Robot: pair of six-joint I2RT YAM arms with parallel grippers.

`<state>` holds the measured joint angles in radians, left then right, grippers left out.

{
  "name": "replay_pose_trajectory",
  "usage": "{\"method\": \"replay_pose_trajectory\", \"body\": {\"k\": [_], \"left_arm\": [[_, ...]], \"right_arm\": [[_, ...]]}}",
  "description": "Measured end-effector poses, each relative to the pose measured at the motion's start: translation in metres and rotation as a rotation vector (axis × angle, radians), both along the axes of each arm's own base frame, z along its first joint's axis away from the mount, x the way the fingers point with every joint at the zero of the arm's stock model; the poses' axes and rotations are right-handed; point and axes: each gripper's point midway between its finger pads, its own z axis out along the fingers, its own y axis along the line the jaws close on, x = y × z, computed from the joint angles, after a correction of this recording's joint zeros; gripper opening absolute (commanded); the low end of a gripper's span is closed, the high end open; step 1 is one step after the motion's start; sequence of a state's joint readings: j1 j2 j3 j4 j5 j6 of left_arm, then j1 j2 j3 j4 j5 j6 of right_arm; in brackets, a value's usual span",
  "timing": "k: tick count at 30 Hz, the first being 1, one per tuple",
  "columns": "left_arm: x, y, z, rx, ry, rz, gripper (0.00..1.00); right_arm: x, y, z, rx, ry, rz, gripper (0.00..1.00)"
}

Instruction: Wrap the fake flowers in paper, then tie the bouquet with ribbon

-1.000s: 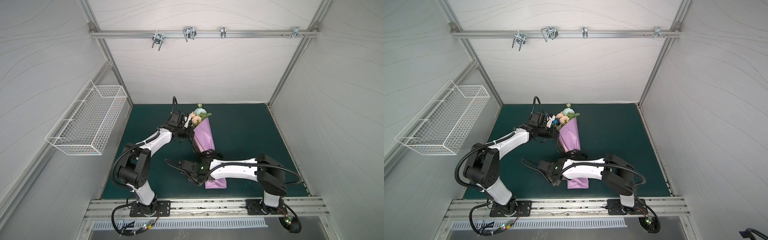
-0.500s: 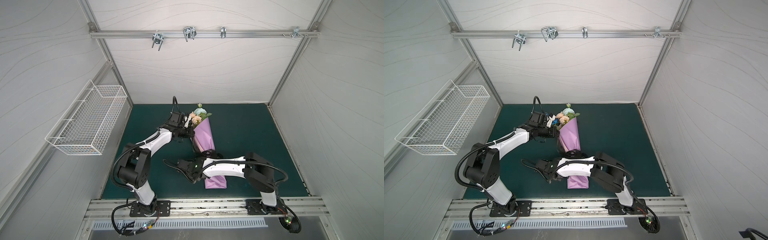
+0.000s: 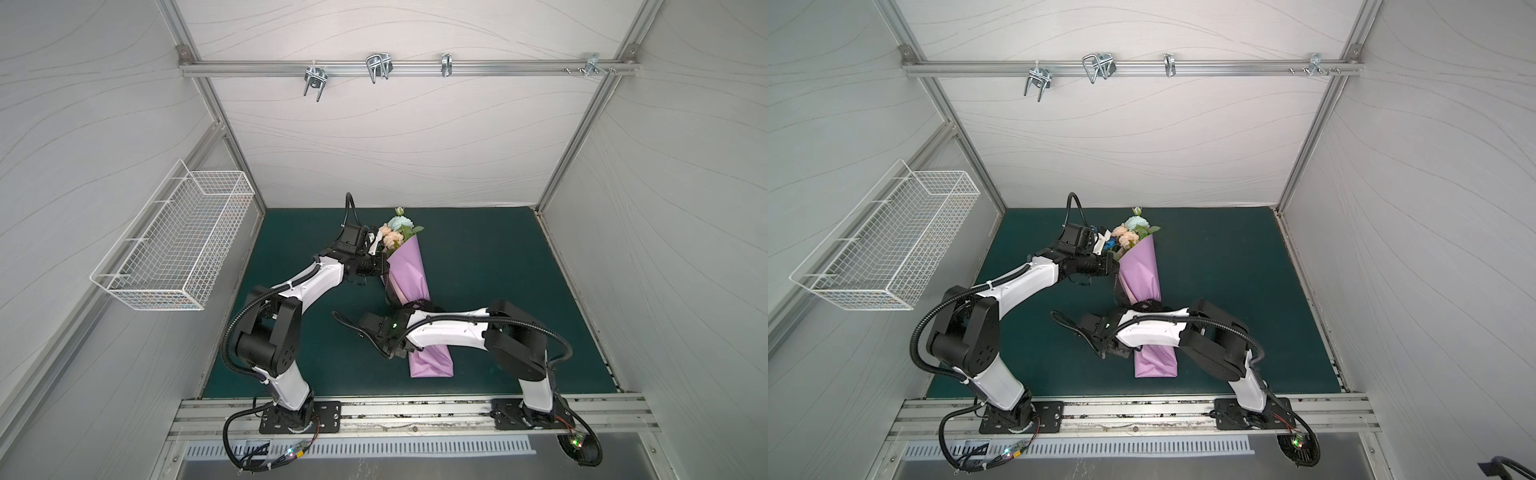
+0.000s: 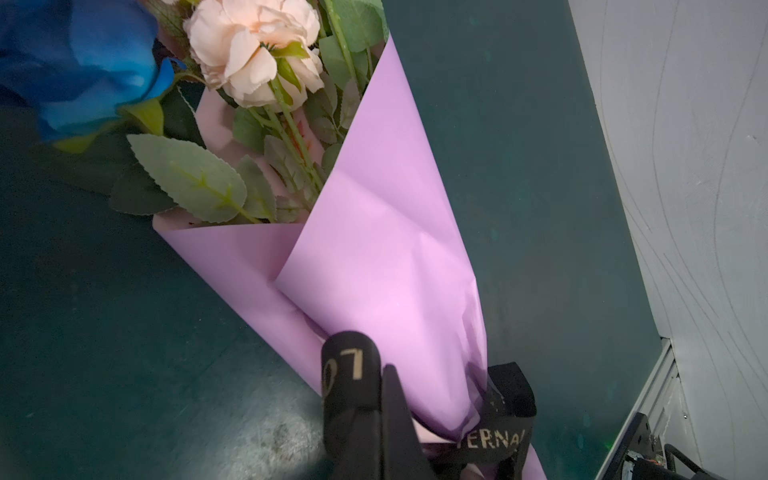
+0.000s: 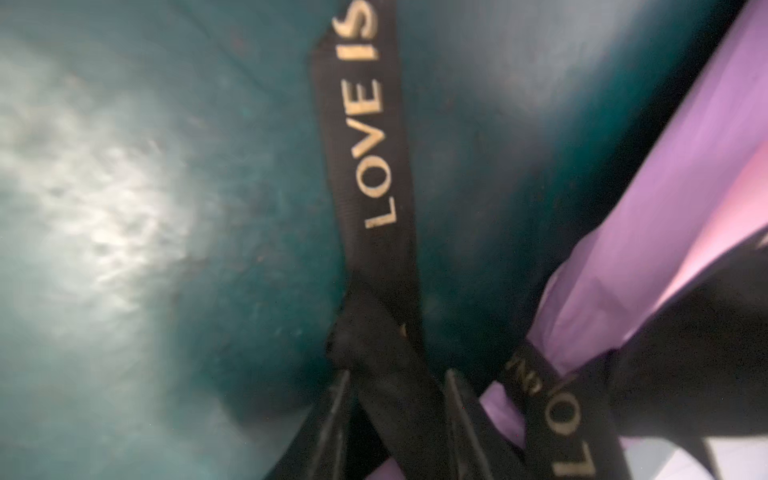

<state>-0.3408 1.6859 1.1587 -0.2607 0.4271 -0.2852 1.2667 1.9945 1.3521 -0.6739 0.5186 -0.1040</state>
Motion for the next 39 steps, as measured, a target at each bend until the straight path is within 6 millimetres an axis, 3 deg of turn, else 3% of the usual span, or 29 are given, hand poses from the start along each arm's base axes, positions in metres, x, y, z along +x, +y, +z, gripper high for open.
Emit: {"method": "replay_pose_trajectory", "body": {"k": [3,6,11,18,21,24,30,34,39], "left_arm": [[0.0,0.0,0.0,0.0,0.0,0.0,0.0],[0.0,0.0,0.0,0.0,0.0,0.0,0.0],[0.0,0.0,-0.002,0.001,0.004,0.0,0.0],[0.0,0.0,-0.002,0.002,0.006,0.001,0.0],[0.0,0.0,-0.002,0.001,0.007,0.002,0.0],[0.0,0.0,-0.003,0.001,0.01,0.003,0.0],[0.003,-0.001,-0.01,0.011,0.035,0.002,0.0],[0.002,-0.001,-0.01,0.012,0.04,0.002,0.0],[0.004,-0.002,-0.008,0.009,0.034,0.001,0.0]], "right_arm": [[0.002,-0.001,-0.001,0.008,0.016,-0.015,0.13],[0.001,0.0,0.003,0.03,0.03,-0.022,0.1],[-0.004,0.01,0.035,0.147,0.05,-0.029,0.0],[-0.002,0.007,0.09,0.368,0.087,-0.081,0.0],[-0.001,0.001,0.098,0.413,0.102,-0.094,0.11],[-0.009,-0.002,0.09,0.386,0.07,-0.064,0.23],[-0.038,0.006,0.046,0.177,-0.025,0.094,0.41],[-0.032,0.0,0.017,0.034,-0.088,0.144,0.52],[-0.018,-0.005,0.005,-0.079,-0.182,0.172,0.56]]}}
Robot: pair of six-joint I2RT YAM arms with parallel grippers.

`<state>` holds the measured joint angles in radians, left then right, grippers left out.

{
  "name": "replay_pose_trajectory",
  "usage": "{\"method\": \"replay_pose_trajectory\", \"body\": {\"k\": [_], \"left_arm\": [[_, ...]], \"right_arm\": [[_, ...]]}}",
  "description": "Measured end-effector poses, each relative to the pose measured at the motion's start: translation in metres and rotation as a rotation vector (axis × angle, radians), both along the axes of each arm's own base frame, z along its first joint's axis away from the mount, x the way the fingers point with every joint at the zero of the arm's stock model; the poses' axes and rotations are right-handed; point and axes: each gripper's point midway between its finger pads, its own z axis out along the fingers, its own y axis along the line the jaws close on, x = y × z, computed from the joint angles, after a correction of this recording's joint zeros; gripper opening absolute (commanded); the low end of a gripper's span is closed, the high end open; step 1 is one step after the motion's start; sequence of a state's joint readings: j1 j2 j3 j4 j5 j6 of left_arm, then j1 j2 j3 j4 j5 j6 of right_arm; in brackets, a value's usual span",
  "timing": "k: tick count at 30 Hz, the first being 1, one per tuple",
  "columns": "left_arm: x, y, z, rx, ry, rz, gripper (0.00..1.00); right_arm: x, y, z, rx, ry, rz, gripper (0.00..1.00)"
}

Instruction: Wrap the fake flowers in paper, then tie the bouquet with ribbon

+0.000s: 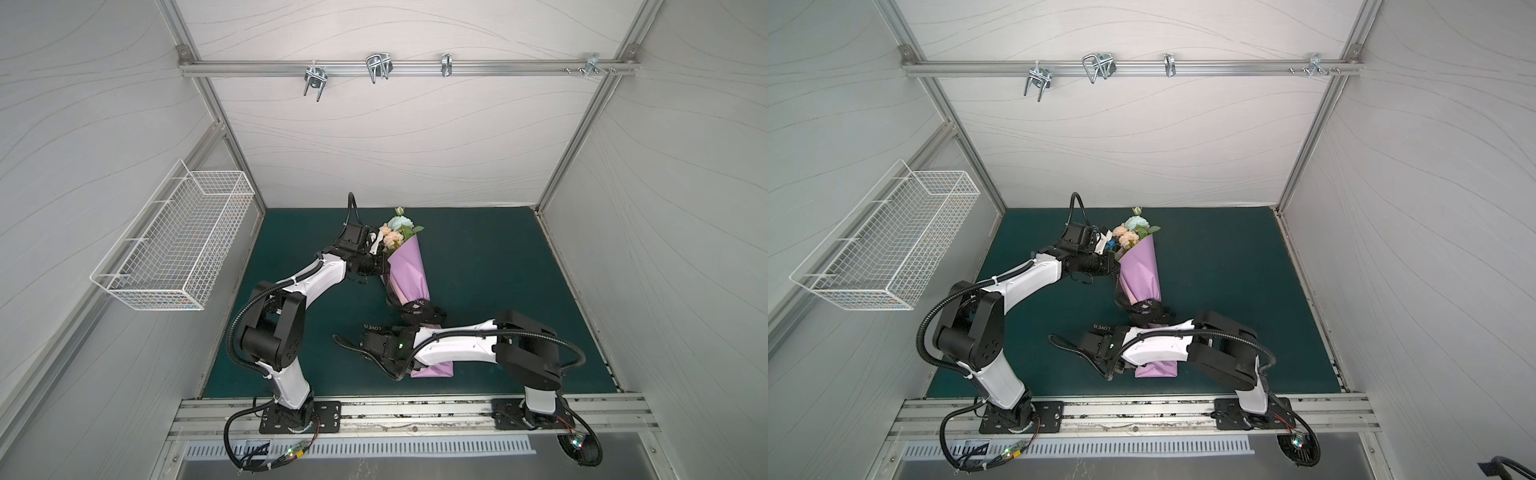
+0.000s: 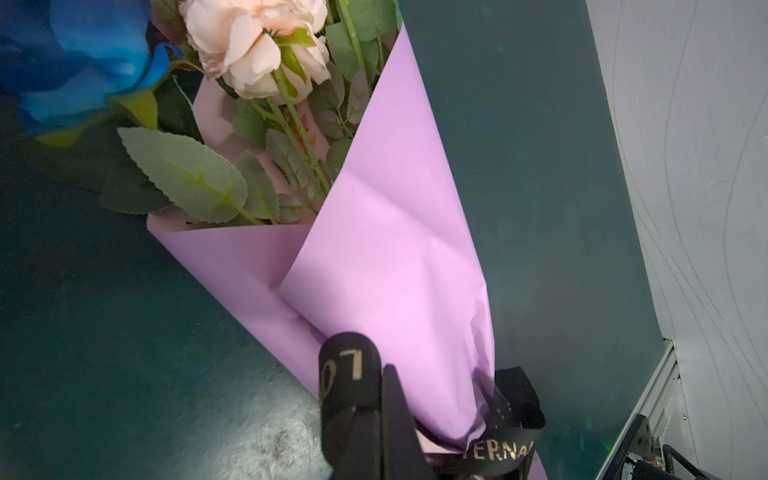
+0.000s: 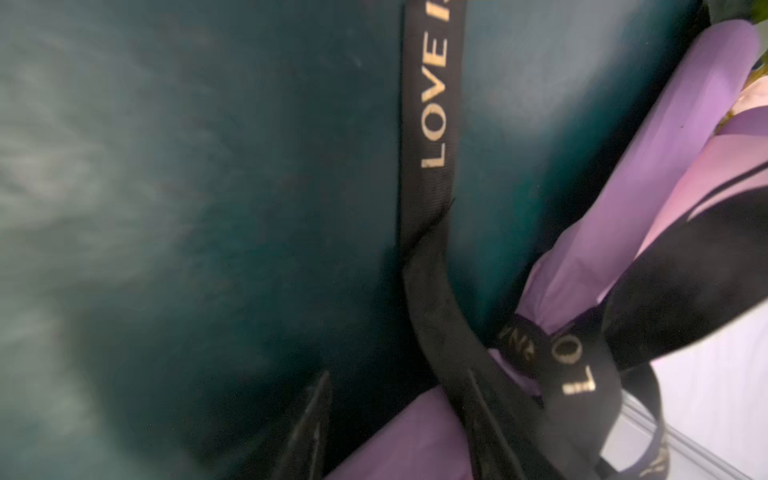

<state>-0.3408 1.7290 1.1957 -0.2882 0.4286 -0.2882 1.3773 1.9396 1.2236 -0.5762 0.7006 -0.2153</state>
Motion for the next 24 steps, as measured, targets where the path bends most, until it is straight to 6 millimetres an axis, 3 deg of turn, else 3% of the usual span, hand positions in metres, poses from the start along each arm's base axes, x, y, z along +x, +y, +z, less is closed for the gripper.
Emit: {"method": "replay_pose_trajectory", "body": {"k": [7,10,15,18,24], "left_arm": [[0.0,-0.001,-0.001,-0.004,0.004,-0.003,0.0],[-0.001,-0.001,-0.001,-0.004,0.004,-0.004,0.0],[-0.001,-0.001,-0.003,-0.005,0.01,-0.005,0.0],[-0.001,-0.001,-0.002,-0.005,0.009,-0.006,0.0],[-0.001,-0.001,-0.003,-0.005,0.01,-0.006,0.0]], "right_arm": [[0.016,0.007,0.002,-0.045,-0.1,0.013,0.53],[0.02,0.007,0.0,-0.043,-0.104,0.01,0.42],[0.024,0.011,-0.003,-0.021,-0.081,0.004,0.1],[0.024,0.014,-0.003,-0.001,-0.063,0.003,0.0],[0.026,0.017,0.009,0.079,-0.017,-0.027,0.0]]}}
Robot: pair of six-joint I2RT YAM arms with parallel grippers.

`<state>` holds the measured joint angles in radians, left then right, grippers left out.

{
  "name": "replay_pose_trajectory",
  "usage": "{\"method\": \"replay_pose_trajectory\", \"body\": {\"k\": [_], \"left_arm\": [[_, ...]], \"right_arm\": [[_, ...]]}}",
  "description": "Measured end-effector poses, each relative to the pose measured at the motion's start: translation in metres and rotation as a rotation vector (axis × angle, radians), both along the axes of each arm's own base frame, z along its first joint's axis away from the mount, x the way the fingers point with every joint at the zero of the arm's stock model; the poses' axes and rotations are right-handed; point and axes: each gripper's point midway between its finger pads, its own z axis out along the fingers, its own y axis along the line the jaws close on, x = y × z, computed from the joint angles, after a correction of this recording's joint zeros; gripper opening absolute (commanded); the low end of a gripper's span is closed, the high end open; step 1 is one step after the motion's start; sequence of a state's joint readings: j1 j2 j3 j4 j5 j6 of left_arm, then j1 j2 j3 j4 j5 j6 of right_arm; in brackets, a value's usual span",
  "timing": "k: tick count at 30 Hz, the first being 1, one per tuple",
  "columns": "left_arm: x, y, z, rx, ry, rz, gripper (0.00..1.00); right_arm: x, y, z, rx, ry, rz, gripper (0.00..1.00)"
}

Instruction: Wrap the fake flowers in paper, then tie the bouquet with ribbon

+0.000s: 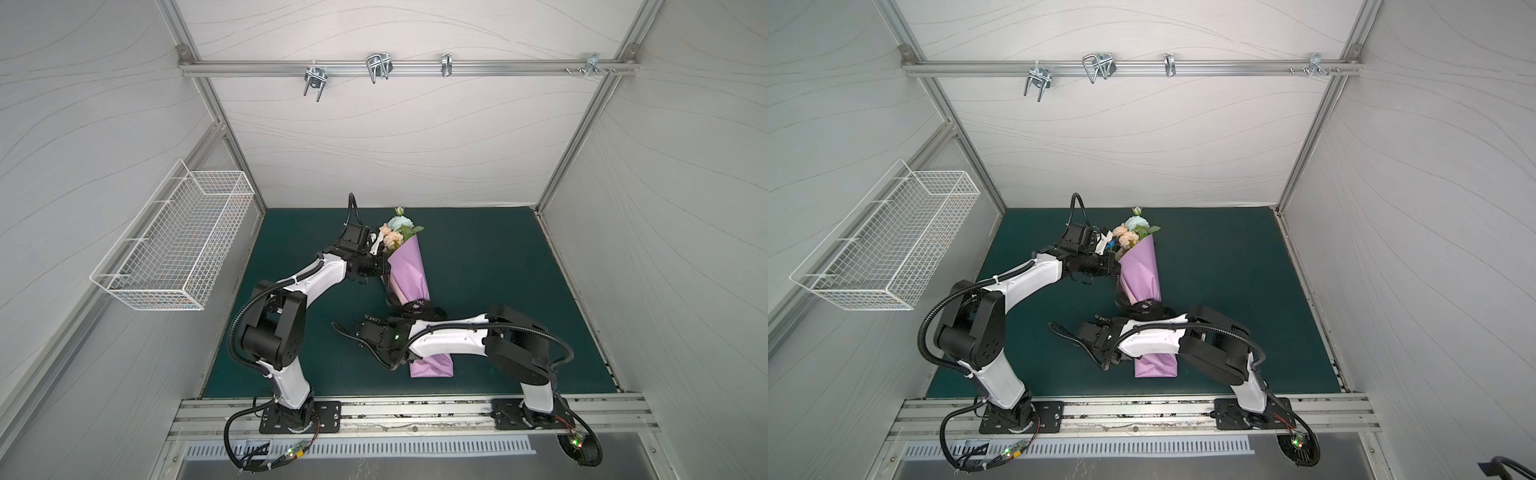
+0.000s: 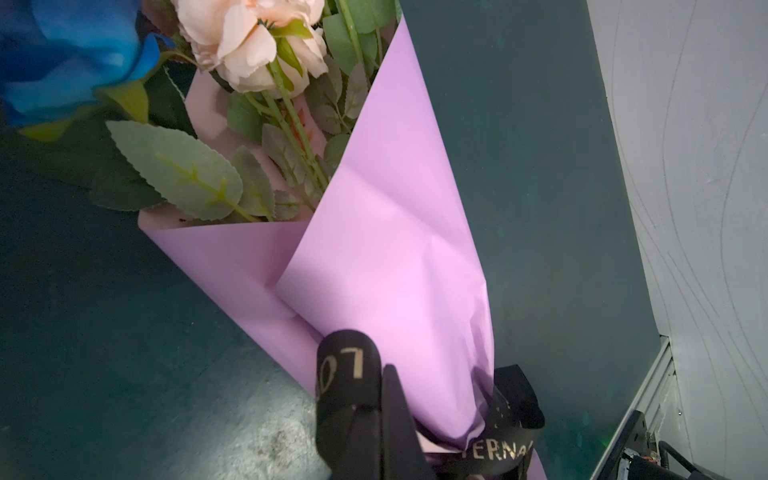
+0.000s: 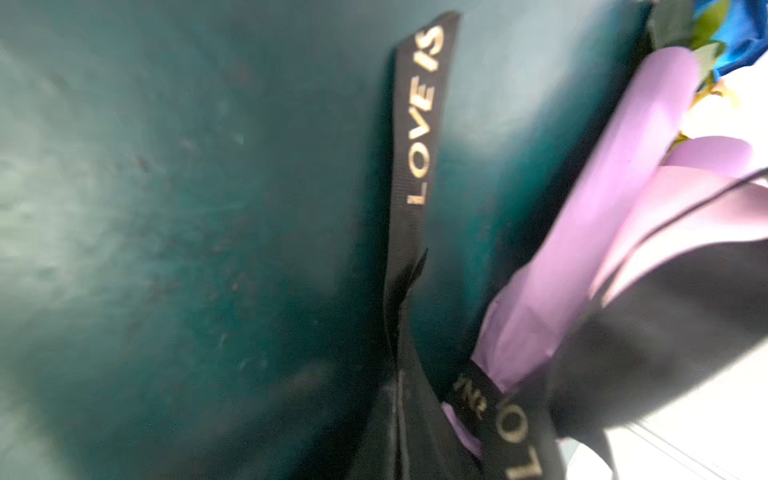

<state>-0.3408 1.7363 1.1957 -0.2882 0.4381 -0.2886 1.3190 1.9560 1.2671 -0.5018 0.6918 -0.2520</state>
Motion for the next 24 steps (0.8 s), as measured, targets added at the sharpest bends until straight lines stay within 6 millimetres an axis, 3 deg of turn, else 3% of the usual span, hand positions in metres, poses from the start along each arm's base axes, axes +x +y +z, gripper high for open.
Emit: {"method": "replay_pose_trajectory", "body": {"k": [7,11,16,18,21,24], "left_arm": [[0.0,0.0,0.0,0.0,0.0,0.0,0.0],[0.0,0.0,0.0,0.0,0.0,0.0,0.0],[0.0,0.0,0.0,0.0,0.001,0.0,0.0],[0.0,0.0,-0.001,0.001,0.003,0.0,0.0],[0.0,0.0,-0.003,0.002,0.007,0.0,0.0],[0.0,0.0,-0.003,0.002,0.007,0.0,0.0]], "right_arm": [[0.0,0.006,0.042,0.195,0.088,-0.034,0.0],[0.002,0.004,0.058,0.28,0.147,-0.052,0.07],[0.0,0.002,0.053,0.323,0.241,-0.074,0.05],[-0.004,0.003,0.05,0.334,0.28,-0.074,0.1],[-0.011,0.007,0.046,0.345,0.331,-0.064,0.04],[-0.015,0.008,0.039,0.345,0.371,-0.071,0.07]]}}
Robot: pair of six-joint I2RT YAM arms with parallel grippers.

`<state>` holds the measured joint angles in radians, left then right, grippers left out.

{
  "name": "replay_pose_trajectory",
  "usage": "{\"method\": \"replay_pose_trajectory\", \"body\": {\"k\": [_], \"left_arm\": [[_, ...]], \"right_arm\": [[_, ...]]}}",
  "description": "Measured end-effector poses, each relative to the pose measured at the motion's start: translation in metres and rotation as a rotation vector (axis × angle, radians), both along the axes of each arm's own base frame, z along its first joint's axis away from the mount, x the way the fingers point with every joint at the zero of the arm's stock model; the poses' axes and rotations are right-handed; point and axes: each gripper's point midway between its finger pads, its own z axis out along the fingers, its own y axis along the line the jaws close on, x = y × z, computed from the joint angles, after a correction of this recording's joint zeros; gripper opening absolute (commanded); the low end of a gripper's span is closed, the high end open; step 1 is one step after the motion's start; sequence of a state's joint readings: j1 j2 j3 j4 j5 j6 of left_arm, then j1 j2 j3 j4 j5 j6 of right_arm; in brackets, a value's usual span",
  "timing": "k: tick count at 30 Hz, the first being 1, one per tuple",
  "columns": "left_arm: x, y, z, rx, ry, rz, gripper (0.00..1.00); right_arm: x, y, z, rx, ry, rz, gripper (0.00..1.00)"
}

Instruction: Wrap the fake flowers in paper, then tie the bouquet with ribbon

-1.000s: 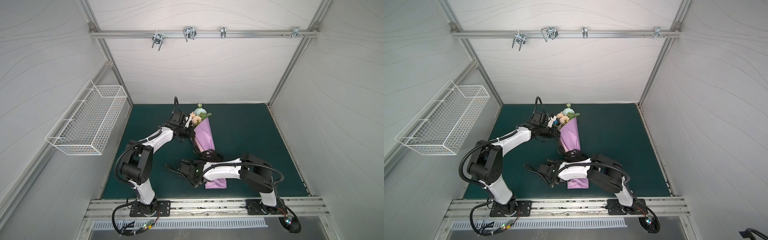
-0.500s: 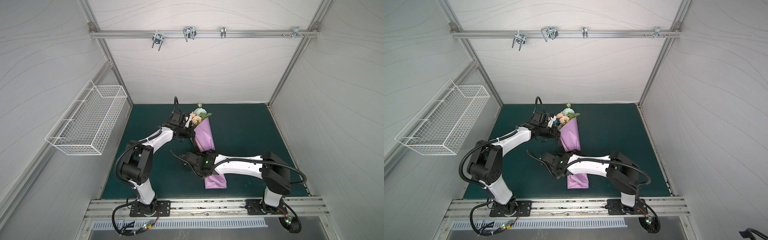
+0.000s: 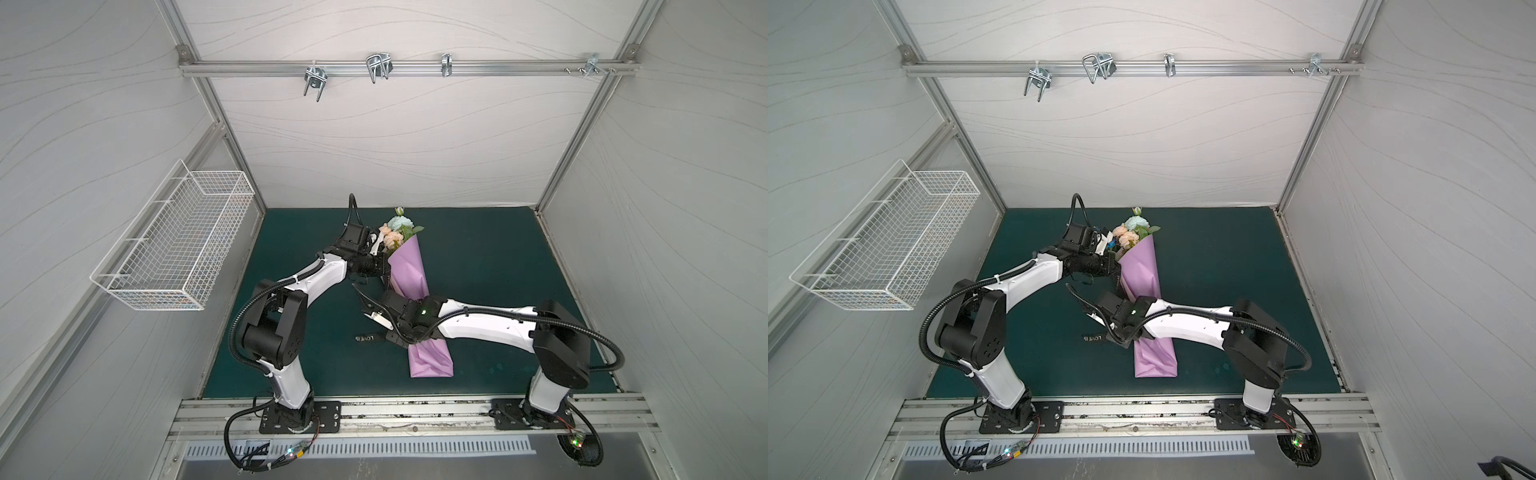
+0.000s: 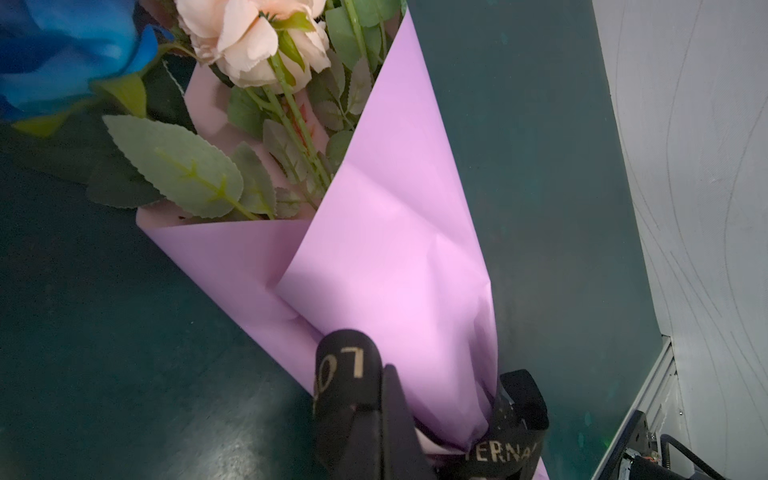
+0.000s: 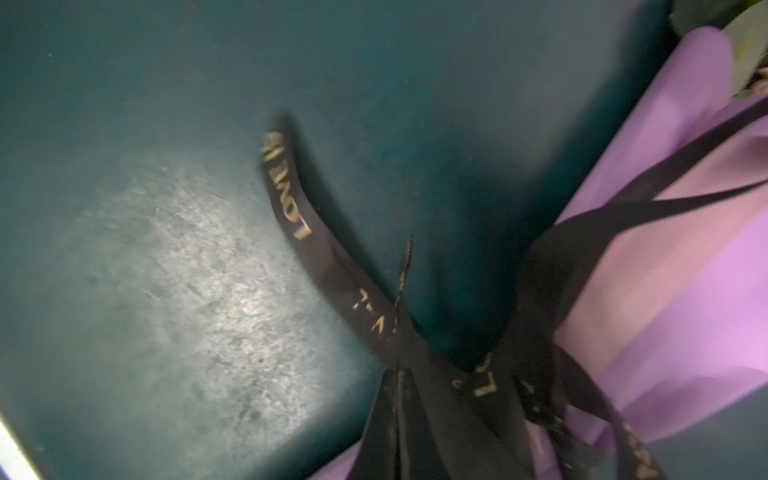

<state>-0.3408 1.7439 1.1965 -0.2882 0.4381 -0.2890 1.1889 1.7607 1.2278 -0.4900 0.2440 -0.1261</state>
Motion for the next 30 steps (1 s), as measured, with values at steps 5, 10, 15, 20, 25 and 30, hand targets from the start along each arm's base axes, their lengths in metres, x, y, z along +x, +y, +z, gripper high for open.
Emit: {"method": "replay_pose_trajectory", "body": {"k": [5,10,15,20,25,30], "left_arm": [[0.0,0.0,0.0,-0.001,-0.001,0.0,0.0],[0.001,0.0,0.001,-0.002,-0.003,-0.001,0.0],[0.001,-0.001,0.001,-0.003,0.0,-0.002,0.0],[0.0,-0.001,0.001,-0.006,0.0,-0.004,0.0],[-0.002,-0.004,0.003,-0.007,-0.005,-0.012,0.0],[-0.02,-0.009,0.014,0.002,-0.041,-0.03,0.0]], "right_arm": [[-0.002,0.0,-0.006,-0.002,0.033,-0.001,0.0],[0.0,0.002,-0.004,0.008,0.039,-0.018,0.0],[0.002,0.0,0.002,0.028,0.035,-0.046,0.0],[0.004,-0.02,0.038,0.116,-0.01,-0.122,0.0],[0.013,-0.063,0.088,0.268,-0.064,-0.294,0.0],[0.033,-0.137,0.109,0.372,-0.103,-0.571,0.0]]}}
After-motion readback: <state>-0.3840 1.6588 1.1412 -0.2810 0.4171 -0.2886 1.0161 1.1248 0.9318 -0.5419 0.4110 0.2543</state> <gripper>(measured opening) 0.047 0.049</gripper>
